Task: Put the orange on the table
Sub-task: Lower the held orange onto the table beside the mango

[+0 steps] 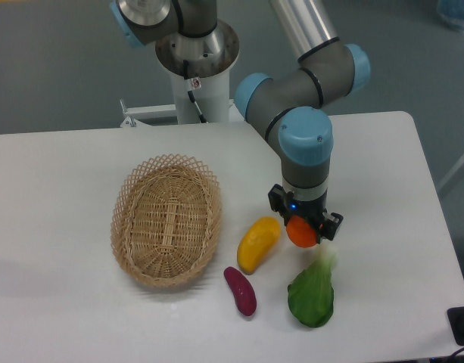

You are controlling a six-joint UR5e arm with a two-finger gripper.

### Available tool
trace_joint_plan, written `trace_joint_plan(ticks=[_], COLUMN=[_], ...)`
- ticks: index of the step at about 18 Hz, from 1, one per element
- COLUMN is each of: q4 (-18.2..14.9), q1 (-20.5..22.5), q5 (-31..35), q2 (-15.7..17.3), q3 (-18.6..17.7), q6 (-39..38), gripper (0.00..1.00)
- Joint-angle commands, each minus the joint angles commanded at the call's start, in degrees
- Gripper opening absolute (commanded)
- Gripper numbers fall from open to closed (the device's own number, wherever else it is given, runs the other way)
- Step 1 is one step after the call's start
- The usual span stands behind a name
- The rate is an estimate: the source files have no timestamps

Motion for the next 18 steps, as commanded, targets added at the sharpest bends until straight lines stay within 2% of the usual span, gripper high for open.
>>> trace_joint_plan(ticks=[4, 11, 15, 18], q4=[2.1, 2.3, 2.4, 3.5], q1=[-0.1, 0.9, 3.2, 3.9], q5=[1.0, 1.4, 1.4, 1.4], q2=[1.0, 2.8, 6.4, 7.2], q3=[-3.3, -7.0, -11.7, -13.5], q6=[1.3, 8.5, 16.2, 17.7], gripper=[0.4, 0.41, 0.42, 0.42])
